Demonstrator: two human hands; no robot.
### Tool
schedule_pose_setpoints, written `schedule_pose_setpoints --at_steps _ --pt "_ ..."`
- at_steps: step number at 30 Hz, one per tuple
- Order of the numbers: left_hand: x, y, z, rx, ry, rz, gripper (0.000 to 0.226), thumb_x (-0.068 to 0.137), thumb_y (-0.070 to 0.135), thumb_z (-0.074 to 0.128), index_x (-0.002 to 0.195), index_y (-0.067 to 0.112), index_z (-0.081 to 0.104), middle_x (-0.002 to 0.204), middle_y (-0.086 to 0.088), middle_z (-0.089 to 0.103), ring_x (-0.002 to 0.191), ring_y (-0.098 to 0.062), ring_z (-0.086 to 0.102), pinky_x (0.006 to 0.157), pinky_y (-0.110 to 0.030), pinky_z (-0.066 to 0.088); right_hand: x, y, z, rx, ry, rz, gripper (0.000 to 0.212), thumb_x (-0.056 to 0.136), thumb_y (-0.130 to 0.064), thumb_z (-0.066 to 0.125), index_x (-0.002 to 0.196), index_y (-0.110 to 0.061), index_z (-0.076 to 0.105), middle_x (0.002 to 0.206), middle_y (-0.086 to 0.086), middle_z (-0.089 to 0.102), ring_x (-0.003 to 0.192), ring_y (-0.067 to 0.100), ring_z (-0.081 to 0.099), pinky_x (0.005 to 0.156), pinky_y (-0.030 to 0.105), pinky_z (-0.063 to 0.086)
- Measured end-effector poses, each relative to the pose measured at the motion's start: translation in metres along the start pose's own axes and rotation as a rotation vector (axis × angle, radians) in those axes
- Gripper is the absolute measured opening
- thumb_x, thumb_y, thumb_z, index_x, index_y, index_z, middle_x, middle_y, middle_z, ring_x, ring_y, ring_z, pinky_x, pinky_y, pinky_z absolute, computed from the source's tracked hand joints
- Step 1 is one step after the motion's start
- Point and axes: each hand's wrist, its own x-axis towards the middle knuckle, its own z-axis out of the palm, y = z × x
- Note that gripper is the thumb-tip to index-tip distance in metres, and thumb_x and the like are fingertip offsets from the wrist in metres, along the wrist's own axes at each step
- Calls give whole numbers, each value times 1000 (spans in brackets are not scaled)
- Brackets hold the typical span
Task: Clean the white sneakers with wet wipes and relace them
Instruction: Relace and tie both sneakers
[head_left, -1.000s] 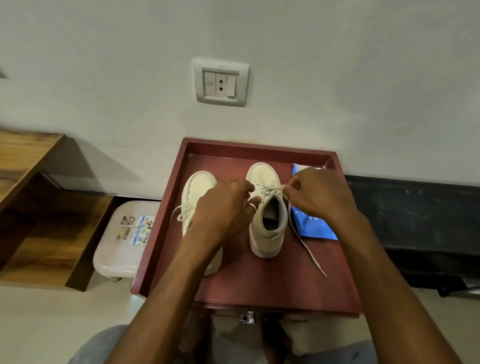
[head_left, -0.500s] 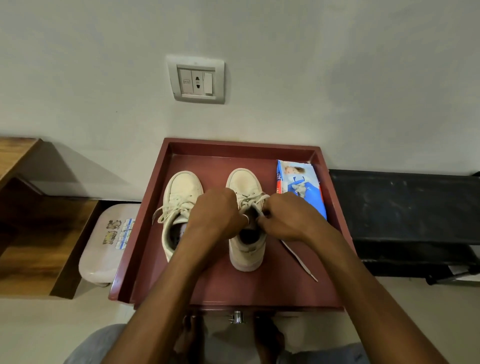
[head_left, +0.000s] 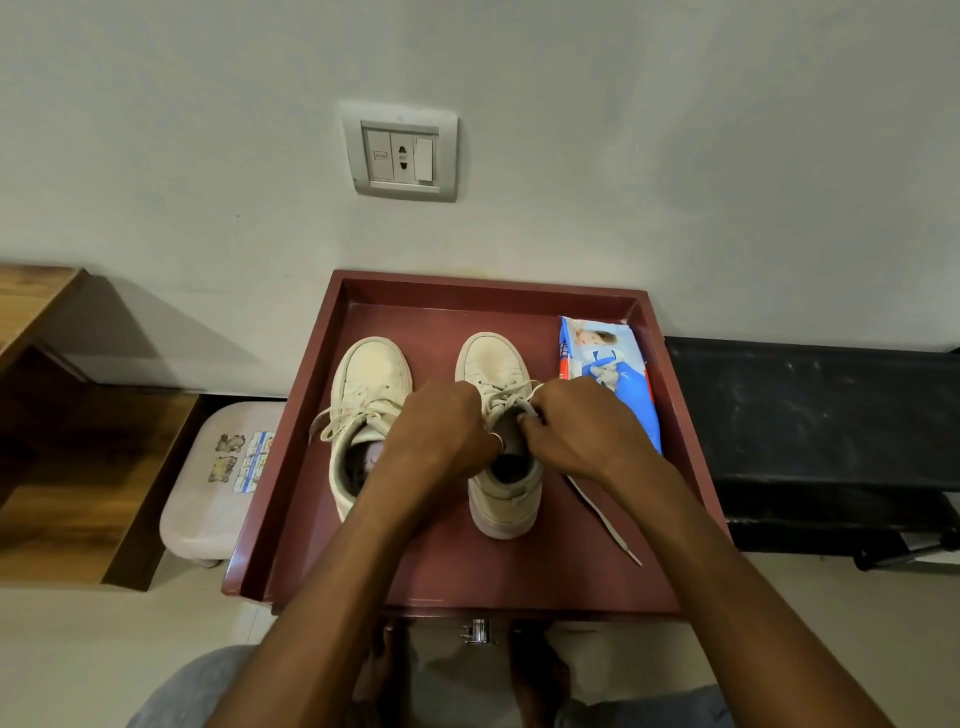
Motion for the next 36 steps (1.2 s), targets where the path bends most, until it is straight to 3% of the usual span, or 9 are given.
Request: schedule_pose_setpoints --at_steps 3,5,8,14,18,21,26,32,36 --pt "0 -1 -2 -15 -58 8 29 82 34 70 94 7 71 76 -3 59 75 -27 56 64 -30 38 -4 -5 -3 3 -88 0 29 85 -33 61 107 -14 58 94 1 63 90 27 62 73 33 53" --pt "1 -4 -6 -52 -119 16 27 79 31 69 88 6 71 76 -6 65 75 -28 61 62 -31 42 -7 -9 -1 23 -143 45 41 82 -32 67 115 -14 50 94 0 54 99 29 62 72 32 45" --pt "1 -6 -9 -65 -158 31 26 79 29 69 88 5 73 81 -10 70 77 -28 64 63 -33 47 -5 -17 8 -2 -82 148 47 83 -32 67 121 -12 47 110 5 61 107 31 61 73 34 38" --pt "-1 -4 -9 -48 -133 31 27 82 30 68 94 6 74 82 -8 67 76 -27 58 64 -30 39 -4 -29 10 -165 12 42 25 88 -26 63 108 -12 59 112 6 64 103 28 63 72 32 41" --pt "-1 -5 -10 -52 -142 30 27 83 32 70 92 7 75 84 -9 70 78 -28 62 63 -30 40 -9 -9 2 -60 -63 -49 21 96 -35 44 97 -15 47 105 9 62 87 28 59 70 35 44" --pt "-1 -5 -10 -66 -154 41 27 82 32 71 92 7 76 84 -9 72 78 -27 65 63 -31 46 -12 0 6 -61 -63 -54 26 100 -40 36 95 -17 46 99 6 61 78 24 51 69 35 46" --pt "-2 -4 -13 -69 -147 35 24 81 31 71 91 9 78 83 -8 73 78 -26 66 67 -33 50 -13 -4 4 -68 -1 -30 28 101 -44 33 90 -21 43 88 0 50 84 25 57 73 36 45" --pt "-3 -3 -15 -70 -174 27 24 82 29 73 95 10 78 86 -9 74 81 -26 68 72 -36 55 -13 -3 0 -47 -41 11 40 98 -52 36 90 -17 53 95 4 63 89 28 61 74 36 48" --pt "-2 -7 -19 -68 -233 40 36 85 45 75 98 12 78 90 -7 75 83 -24 68 79 -40 58 -8 0 -1 -12 -99 31 40 95 -56 40 88 -19 54 95 4 64 90 27 62 75 37 51"
